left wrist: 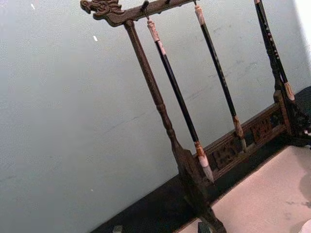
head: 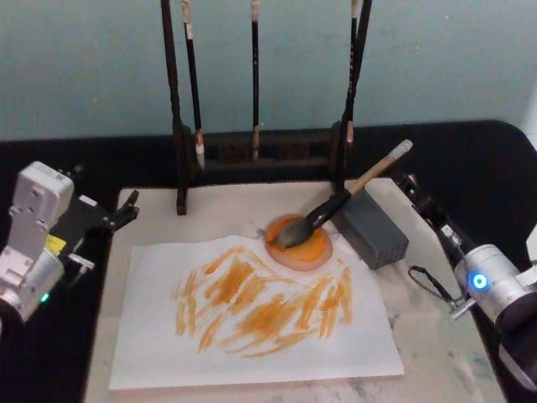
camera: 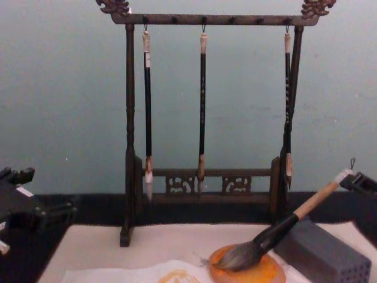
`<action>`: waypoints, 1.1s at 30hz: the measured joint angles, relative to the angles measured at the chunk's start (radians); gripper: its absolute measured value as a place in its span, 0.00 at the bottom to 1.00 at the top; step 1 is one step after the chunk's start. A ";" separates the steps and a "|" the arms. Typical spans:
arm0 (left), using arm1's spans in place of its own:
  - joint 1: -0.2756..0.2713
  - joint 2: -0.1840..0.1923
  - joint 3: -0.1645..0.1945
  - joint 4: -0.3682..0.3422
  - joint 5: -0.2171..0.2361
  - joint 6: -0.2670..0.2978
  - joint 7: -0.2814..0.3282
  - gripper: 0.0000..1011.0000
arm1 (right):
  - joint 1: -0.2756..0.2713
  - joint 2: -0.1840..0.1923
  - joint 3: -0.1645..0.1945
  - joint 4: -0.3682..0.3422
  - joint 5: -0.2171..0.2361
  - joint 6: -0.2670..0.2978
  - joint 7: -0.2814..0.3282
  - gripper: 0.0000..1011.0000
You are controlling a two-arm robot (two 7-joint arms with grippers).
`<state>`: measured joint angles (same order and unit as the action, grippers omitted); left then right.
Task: Pick up the brush from the inkstone, write on the paper, then place the brush back to its original position.
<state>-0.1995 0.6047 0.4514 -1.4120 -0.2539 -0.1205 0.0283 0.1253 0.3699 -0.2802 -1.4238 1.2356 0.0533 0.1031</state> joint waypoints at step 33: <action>0.000 0.000 0.000 0.000 0.000 0.000 0.000 0.99 | 0.021 0.059 -0.203 0.004 -0.796 -0.187 -0.197 0.99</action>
<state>-0.1995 0.6047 0.4514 -1.4120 -0.2539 -0.1205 0.0283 0.1459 0.4288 -0.4836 -1.4198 0.4394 -0.1338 -0.0940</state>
